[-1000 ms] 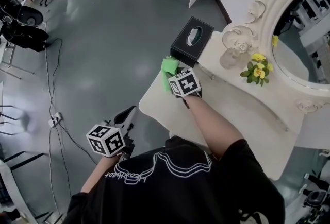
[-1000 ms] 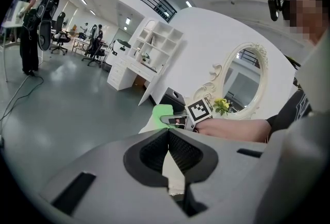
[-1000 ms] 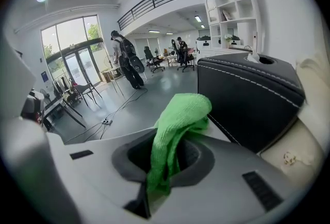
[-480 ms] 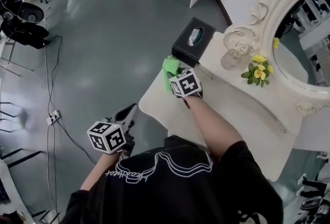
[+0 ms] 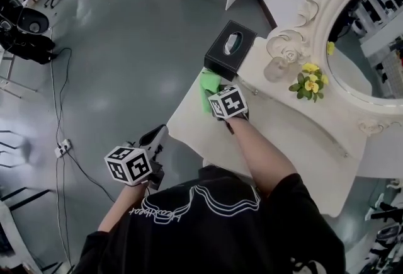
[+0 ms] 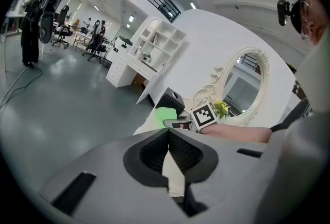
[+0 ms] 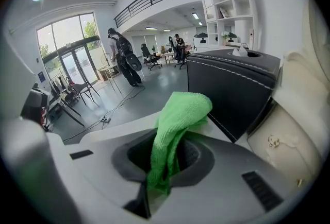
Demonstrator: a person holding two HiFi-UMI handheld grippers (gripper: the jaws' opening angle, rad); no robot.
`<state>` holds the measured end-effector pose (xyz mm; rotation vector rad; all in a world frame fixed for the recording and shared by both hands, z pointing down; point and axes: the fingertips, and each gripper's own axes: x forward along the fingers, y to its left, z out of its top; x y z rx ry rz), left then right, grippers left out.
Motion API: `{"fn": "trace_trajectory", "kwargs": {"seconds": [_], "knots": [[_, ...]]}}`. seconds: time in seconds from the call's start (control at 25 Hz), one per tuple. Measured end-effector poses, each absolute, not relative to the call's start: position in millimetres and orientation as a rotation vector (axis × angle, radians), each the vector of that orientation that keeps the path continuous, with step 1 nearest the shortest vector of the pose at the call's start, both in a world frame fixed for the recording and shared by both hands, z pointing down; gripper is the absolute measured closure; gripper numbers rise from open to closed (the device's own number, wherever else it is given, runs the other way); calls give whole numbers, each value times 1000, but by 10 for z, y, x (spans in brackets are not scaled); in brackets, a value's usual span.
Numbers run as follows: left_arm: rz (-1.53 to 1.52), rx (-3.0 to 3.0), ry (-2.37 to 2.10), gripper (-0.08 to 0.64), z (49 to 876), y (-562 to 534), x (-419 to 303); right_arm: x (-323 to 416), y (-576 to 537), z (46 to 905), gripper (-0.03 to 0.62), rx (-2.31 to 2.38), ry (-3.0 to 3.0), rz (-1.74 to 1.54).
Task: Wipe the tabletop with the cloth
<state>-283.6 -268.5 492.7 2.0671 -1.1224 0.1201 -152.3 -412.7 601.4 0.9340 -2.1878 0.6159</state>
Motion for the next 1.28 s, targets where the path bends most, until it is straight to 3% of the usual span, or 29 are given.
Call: {"fn": "trace_trajectory", "kwargs": {"seconds": [1.28], "knots": [[141,2128,-1030,555,4821,-2265,-2754,-412,-3438,6011,534,1169,-2059,613]]}}
